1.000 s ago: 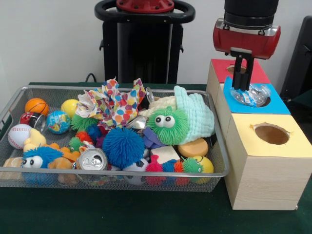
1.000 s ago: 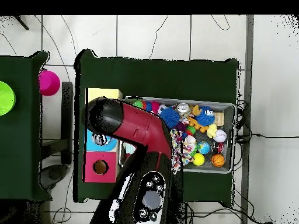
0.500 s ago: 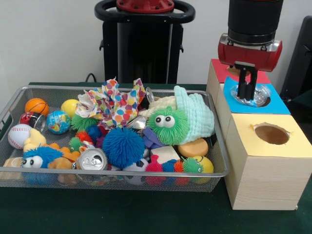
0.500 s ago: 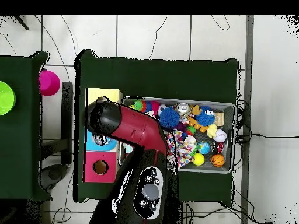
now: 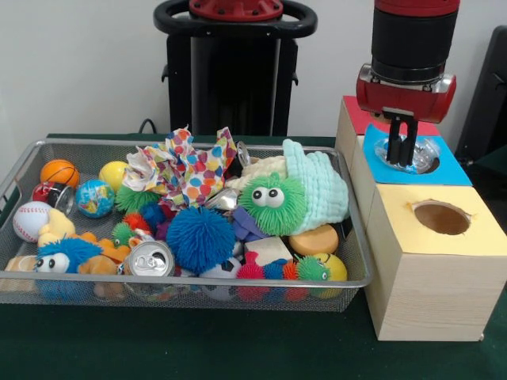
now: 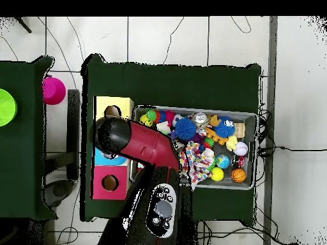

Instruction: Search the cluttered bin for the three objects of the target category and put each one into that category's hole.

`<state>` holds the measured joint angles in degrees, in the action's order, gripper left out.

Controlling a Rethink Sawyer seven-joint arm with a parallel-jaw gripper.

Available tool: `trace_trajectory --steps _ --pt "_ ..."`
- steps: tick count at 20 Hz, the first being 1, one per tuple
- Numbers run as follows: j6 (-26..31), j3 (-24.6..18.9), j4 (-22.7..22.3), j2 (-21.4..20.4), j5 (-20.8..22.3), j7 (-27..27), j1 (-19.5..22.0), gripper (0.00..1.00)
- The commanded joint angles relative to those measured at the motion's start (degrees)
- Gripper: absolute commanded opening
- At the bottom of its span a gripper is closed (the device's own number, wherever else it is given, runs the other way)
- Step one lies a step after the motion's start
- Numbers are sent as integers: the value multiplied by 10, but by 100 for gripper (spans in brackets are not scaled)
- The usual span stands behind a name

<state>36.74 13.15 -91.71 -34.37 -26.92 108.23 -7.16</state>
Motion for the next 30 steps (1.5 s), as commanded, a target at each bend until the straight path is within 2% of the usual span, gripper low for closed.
trace_trajectory --steps 1,7,12,18,22,30 --pt "0 -48 -71 -7 -16 109 8 0" --pt "7 -58 -96 -21 -24 104 15 0" --pt "9 -59 -93 -11 -22 109 20 0" --pt "-11 -85 -110 3 -40 106 32 0" --pt "-14 -87 -111 11 -43 111 33 0" --pt "8 -89 -143 -4 -70 131 29 0"
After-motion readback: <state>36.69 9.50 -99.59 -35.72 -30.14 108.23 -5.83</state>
